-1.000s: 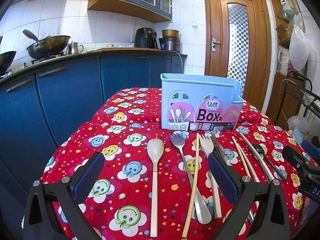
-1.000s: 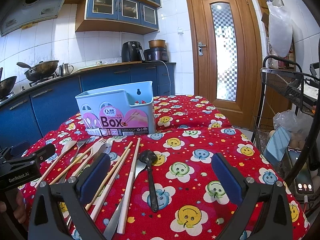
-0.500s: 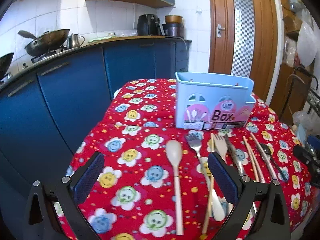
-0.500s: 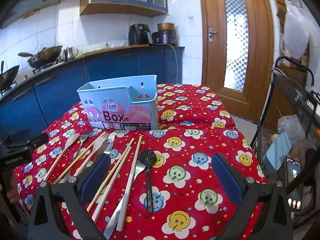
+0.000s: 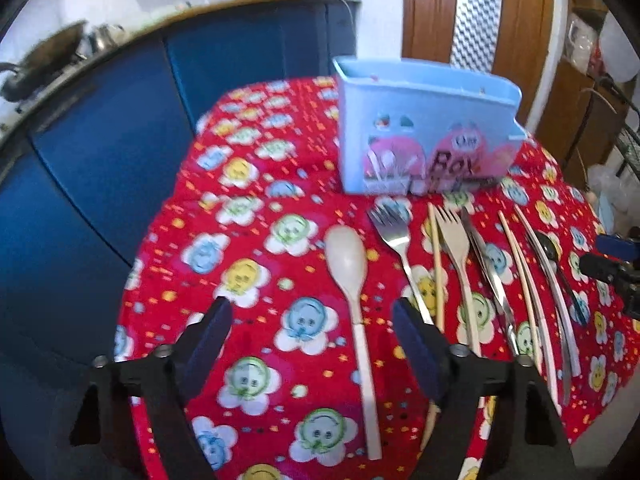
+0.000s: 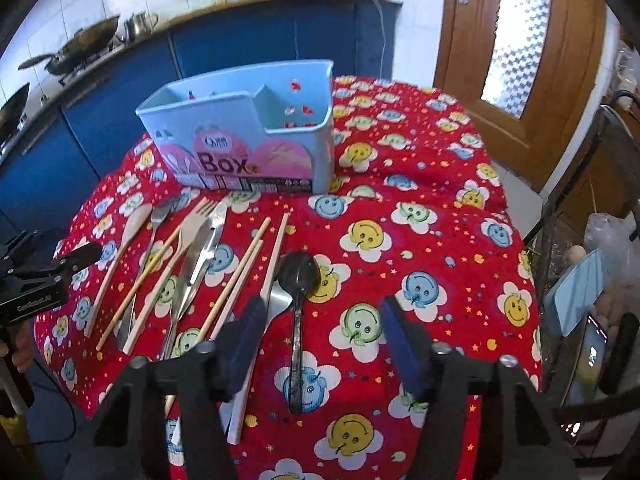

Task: Organize utensils
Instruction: 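Grasp the black spoon with the right tool while the left tool lowers toward the white spoon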

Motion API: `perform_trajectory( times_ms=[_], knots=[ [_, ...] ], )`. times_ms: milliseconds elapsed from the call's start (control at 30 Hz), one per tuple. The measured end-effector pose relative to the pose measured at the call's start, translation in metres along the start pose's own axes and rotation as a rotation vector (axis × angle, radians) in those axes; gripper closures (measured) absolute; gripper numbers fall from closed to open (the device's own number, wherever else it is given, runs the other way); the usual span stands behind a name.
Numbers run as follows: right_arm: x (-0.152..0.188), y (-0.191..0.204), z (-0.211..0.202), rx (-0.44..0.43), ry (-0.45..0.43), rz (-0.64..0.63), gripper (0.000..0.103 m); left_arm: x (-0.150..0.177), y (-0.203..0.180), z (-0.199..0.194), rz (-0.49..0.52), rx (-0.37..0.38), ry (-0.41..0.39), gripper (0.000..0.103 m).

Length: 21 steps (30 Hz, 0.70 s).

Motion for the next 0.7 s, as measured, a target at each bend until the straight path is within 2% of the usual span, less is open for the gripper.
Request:
perform_trajectory(
  times_ms=[67,133,233,333,700],
  knots=[
    [-0.001,-0.001,0.007,-0.012,0.046,-0.01,0.056,0.0,-0.005,0.008,0.005,0.033,0.047,0.035],
    [-0.002,-0.001,0.014,-0.034,0.086,-0.013,0.063,0.001,-0.008,0.014,0.005,0.066,0.095,0.049],
    [-0.003,-0.002,0.019,-0.041,0.118,-0.024,0.074,-0.001,-0.009,0.021,-0.012,0.098,0.147,0.062],
    [-0.005,0.0,0.022,-0.054,0.143,-0.044,0.077,-0.002,-0.009,0.027,-0.008,0.088,0.167,0.066],
    [-0.011,0.009,0.039,-0.075,0.22,-0.083,0.078,-0.006,-0.008,0.037,-0.002,0.059,0.232,0.066]
  ],
)
Point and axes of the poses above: each gripper's, at about its wrist camera, not at the fingertips, and z roughly the way its jaws point, y to its left, x to its underside, the point moved 4 cm from there along z, roughly the way its jaws point, and after that the axes turned 9 degrees about -z, right-handed, at the moved point
